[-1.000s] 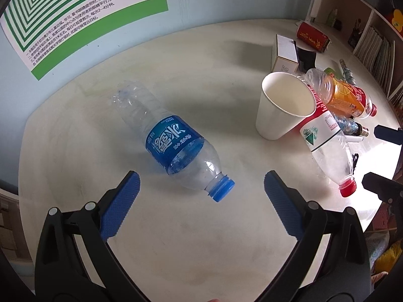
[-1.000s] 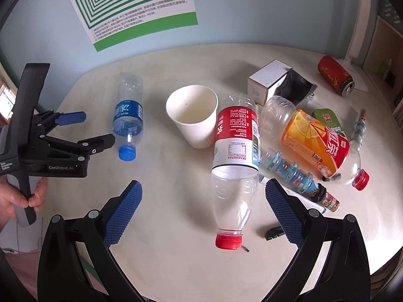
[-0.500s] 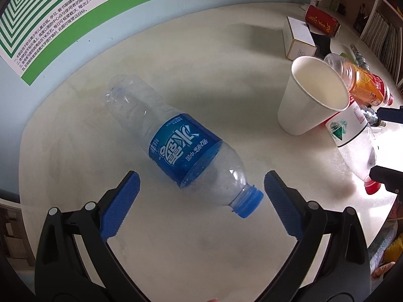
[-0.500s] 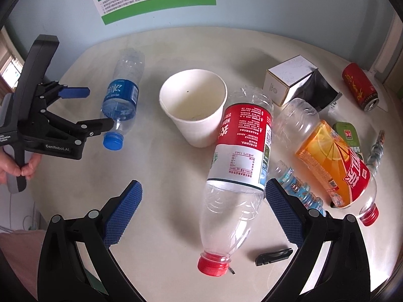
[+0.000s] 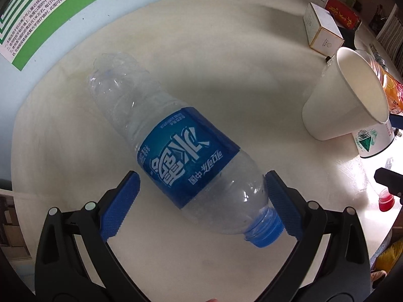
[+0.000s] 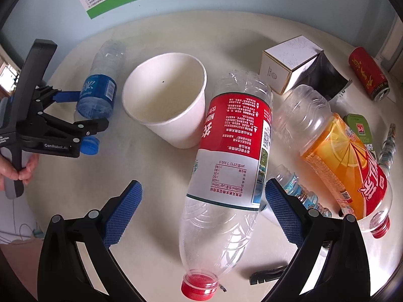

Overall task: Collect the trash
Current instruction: 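Grasp the blue-label water bottle with the left tool while the right tool grasps the red-label bottle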

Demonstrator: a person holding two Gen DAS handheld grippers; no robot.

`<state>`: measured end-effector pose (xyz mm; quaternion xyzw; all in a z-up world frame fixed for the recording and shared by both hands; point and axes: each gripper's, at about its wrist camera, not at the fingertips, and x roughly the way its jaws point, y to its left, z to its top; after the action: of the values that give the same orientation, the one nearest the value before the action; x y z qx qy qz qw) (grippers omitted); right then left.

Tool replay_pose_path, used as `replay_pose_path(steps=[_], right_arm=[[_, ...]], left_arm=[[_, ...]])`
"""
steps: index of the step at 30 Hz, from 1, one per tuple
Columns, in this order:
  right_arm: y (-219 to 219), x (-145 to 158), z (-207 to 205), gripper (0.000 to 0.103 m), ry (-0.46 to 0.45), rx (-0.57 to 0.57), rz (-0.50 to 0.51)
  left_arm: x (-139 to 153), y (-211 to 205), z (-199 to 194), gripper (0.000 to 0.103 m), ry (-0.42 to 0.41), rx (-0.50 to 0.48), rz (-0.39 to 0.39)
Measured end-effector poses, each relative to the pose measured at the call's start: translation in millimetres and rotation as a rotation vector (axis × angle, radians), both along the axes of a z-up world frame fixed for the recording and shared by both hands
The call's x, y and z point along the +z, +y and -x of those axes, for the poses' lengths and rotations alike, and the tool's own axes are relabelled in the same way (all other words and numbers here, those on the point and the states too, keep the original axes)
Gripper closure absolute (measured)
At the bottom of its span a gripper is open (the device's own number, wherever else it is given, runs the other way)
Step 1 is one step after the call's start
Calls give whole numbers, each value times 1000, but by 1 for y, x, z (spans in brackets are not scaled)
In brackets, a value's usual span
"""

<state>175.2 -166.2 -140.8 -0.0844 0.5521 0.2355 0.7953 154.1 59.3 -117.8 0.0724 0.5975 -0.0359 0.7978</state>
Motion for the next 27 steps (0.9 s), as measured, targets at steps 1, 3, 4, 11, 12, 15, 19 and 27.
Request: replay_pose_path(steps=[1, 3, 4, 11, 12, 15, 19, 27], right_arm=[[0, -2, -1, 6, 5, 0, -1], [1, -5, -3, 7, 13, -1, -3], [2, -6, -4, 7, 12, -1, -3], [6, -17, -2, 13, 34, 2, 16], [6, -18, -3, 18, 39, 1, 23], [4, -27, -7, 36, 78, -14, 22], [4, -28, -5, 38, 86, -23, 14], [-12, -16, -10, 39, 104, -60, -24]], left_arm=[[-1, 0, -1, 6, 2, -3, -5], [-3, 1, -3, 6, 4, -12, -10], [-5, 2, -5, 6, 6, -13, -12], [-15, 4, -14, 7, 30, -31, -21], [-17, 5, -15, 7, 30, -31, -24], [-21, 6, -21, 11, 46, -32, -33], [-20, 11, -22, 26, 36, -47, 0], [-11, 18, -16, 33, 8, -60, -1]])
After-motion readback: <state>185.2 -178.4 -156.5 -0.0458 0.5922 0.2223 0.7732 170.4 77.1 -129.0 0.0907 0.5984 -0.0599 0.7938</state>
